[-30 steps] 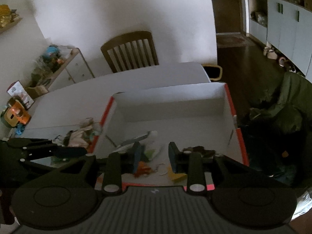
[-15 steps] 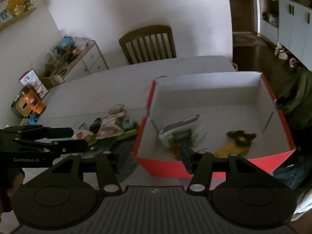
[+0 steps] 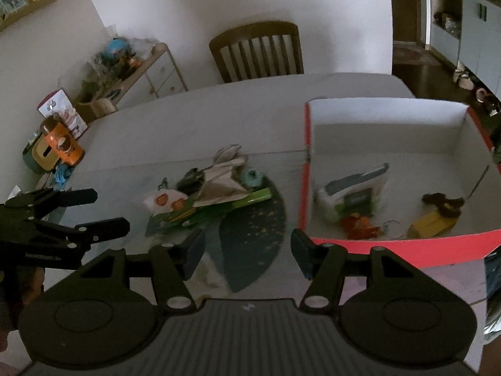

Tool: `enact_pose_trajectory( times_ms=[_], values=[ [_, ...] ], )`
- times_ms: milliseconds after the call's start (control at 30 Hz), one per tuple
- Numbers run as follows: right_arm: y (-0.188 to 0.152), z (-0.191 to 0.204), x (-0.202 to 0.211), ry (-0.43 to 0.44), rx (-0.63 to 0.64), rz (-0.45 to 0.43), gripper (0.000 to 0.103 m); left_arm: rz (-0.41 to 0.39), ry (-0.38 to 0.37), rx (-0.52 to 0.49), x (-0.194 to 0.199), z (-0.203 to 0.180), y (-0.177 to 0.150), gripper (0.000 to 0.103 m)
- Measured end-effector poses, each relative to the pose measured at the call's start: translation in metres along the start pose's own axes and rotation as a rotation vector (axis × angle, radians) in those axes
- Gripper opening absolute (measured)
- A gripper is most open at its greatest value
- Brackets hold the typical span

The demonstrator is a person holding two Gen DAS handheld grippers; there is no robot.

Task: Organize objects
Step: 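Move both grippers back over the pile on the table, then grasp the white bag with red hearts with the left gripper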

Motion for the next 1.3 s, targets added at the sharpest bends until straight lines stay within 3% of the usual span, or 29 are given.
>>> enact_pose_trajectory(
  times_ms=[200,333,667,833,967,1300],
  values=[
    [-0.014,0.032,-0.015,-0.005,0.040,0.035,0.060,0.007,0.000,0.038,-0.006,0.034,-0.017,0.102],
    [-0.023,0.055,-0.024,0.005,0.061,0.049,0.068,0.023,-0.014,0.052,-0.012,0.051,-0.019,0.102],
    [-0.047,0.105,-0.071,0.014,0.168,0.108,0.068,0.027,-0.076,-0.010,-0.040,0.050,-0.009,0.101],
    [-0.056,0.118,-0.094,0.003,0.213,0.115,0.068,0.062,-0.100,0.026,-0.065,0.056,-0.011,0.092],
    [-0.060,0.126,-0.109,-0.007,0.239,0.124,0.068,0.085,-0.108,0.033,-0.078,0.059,-0.012,0.076],
    [-0.070,0.134,-0.131,-0.003,0.265,0.168,0.068,0.103,-0.146,0.020,-0.093,0.056,-0.010,0.062]
  ],
)
Point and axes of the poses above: each gripper's, at about its wrist camera, not at the fingertips, and x roughly against the way its jaws point, z to its left, y to its top, the point moved 10 cm from there along -x, roughly the way its jaws point, and after that the axes turned 9 degrees about -y, right-handed, at the moved point
